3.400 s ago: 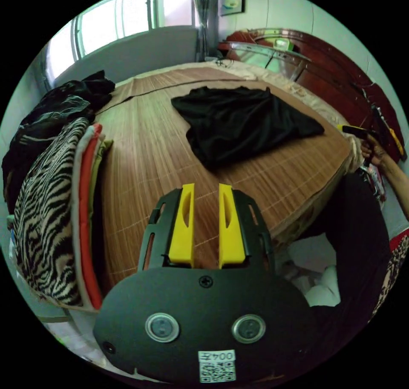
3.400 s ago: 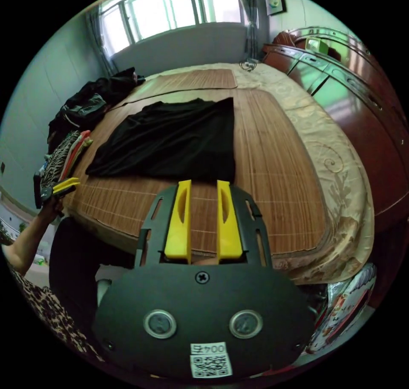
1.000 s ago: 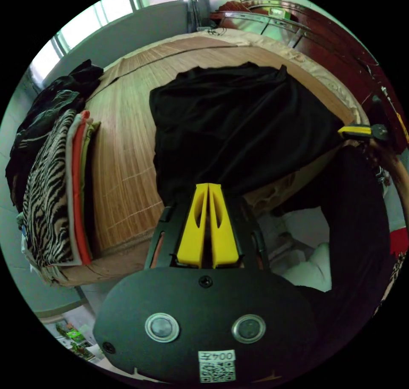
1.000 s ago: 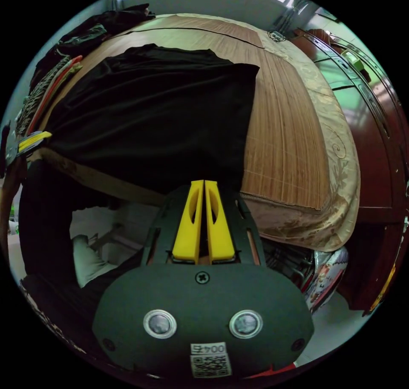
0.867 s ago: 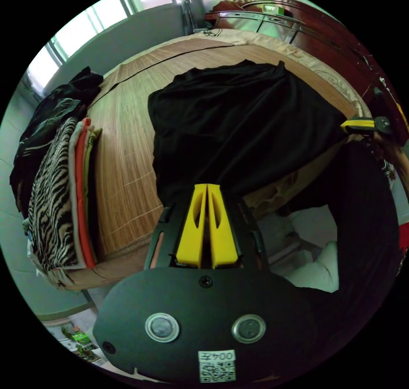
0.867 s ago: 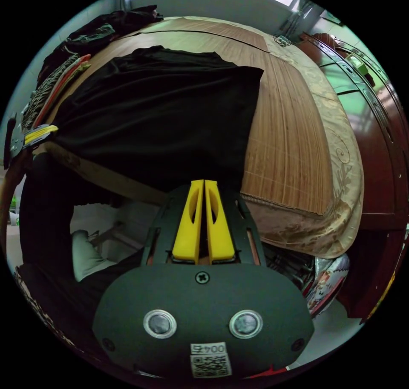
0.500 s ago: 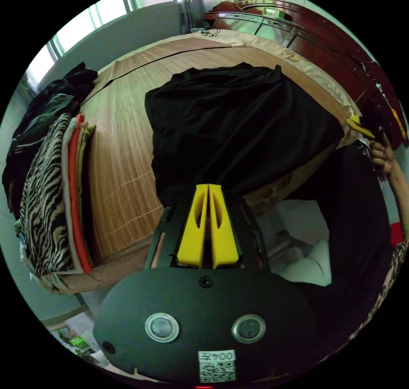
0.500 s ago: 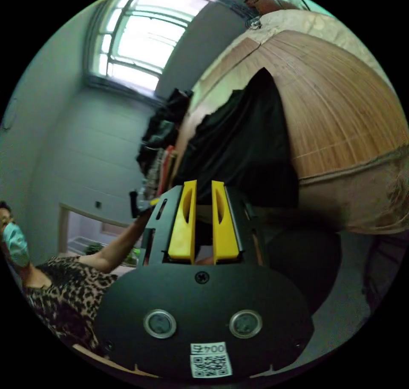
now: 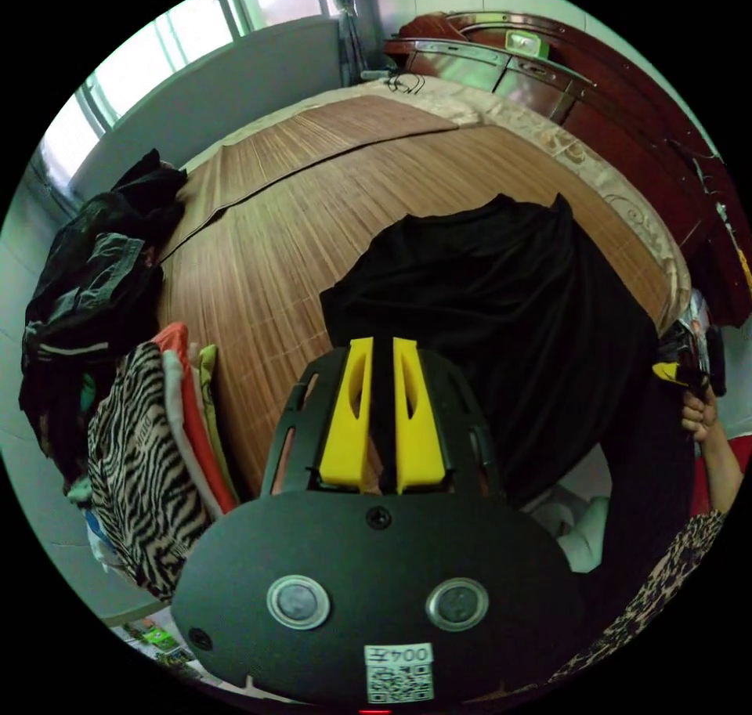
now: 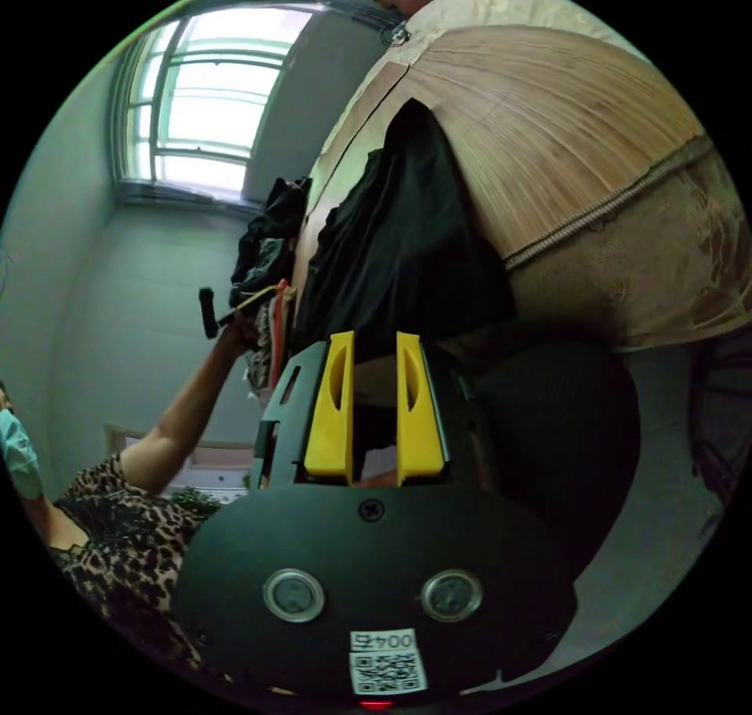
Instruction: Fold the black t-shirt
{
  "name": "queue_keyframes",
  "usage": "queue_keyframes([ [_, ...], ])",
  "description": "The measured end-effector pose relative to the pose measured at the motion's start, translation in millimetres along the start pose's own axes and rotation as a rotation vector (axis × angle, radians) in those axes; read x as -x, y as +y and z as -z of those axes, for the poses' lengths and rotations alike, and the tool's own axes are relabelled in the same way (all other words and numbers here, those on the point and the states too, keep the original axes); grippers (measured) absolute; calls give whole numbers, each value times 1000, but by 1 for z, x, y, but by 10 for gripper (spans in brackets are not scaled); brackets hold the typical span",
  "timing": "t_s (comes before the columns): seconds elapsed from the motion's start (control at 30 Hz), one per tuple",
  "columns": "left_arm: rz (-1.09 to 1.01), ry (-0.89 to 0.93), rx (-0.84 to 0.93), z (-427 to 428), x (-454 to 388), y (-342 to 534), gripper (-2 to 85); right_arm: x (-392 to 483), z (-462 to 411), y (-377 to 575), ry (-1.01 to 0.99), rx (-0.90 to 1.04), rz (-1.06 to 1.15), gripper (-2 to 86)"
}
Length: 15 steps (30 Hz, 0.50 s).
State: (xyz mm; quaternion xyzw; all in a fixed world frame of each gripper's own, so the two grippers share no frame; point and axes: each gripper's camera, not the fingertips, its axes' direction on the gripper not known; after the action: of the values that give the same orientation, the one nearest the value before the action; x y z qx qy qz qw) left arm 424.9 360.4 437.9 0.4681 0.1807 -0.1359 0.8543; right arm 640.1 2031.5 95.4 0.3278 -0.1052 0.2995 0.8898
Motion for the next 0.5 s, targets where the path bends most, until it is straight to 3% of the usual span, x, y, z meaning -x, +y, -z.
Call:
queue_keyframes([
  [0.27,45,58,72,-47,3,-43,60,22,-31,4,386,77,21,53],
  [0.5,75,65,92,-68,-1,-45,49,32,-45,13,494,87,32,-1],
])
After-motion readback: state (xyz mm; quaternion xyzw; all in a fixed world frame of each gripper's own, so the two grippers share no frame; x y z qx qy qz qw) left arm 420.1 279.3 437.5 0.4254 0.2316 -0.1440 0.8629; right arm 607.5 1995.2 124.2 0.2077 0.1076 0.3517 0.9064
